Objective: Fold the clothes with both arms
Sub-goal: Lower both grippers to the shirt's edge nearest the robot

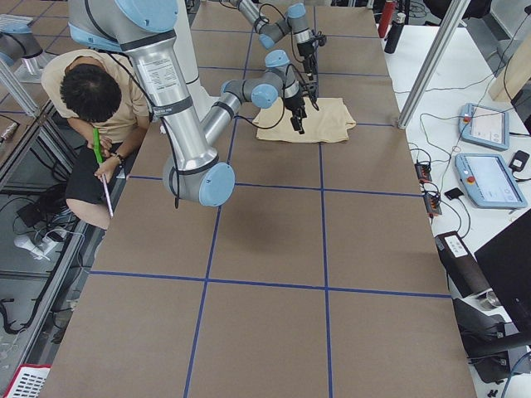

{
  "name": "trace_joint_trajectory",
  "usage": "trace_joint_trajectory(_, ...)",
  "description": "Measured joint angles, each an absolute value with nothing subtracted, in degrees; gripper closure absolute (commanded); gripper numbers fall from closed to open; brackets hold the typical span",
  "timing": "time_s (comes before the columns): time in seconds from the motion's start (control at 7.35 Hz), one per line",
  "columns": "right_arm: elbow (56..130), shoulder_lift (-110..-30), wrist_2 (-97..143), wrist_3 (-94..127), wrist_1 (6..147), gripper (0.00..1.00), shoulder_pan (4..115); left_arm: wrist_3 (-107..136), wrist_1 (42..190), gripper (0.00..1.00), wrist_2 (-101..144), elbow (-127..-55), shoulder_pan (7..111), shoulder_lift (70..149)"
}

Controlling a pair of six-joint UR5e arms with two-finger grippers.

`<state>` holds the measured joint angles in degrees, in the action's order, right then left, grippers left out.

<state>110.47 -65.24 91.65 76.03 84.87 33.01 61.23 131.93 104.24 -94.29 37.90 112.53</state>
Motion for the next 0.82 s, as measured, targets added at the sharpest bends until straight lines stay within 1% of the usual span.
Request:
trace_joint_trajectory(0.14,112.0,-68.96,91.04,78.81,79.59,0.0,31.31,65.42,127.46,0.0,101.11,-100.19,33.09,109.98)
trace_joint_trajectory(0.27,112.57,-73.02,90.11,80.16,73.28,0.0,30.1,69.88,122.05,0.0,97.88,-104.42,28.01,108.93)
trace_joint_trajectory(0.41,112.72,-75.42,89.32,80.68,69.84,0.0,29.48,73.5,118.99,0.09,95.35,-106.12,23.99,108.64)
trace_joint_trajectory(0.54,112.71,-76.35,88.79,80.86,68.48,0.0,29.14,75.72,117.72,0.29,93.65,-106.23,21.27,108.69)
trace_joint_trajectory(0.68,112.7,-76.6,88.52,80.92,67.99,0.0,28.92,76.8,117.23,0.39,92.9,-105.9,19.91,108.85)
trace_joint_trajectory(0.82,112.68,-76.61,88.33,80.94,67.83,0.0,28.78,77.24,117.06,0.39,92.68,-105.36,19.42,109.16)
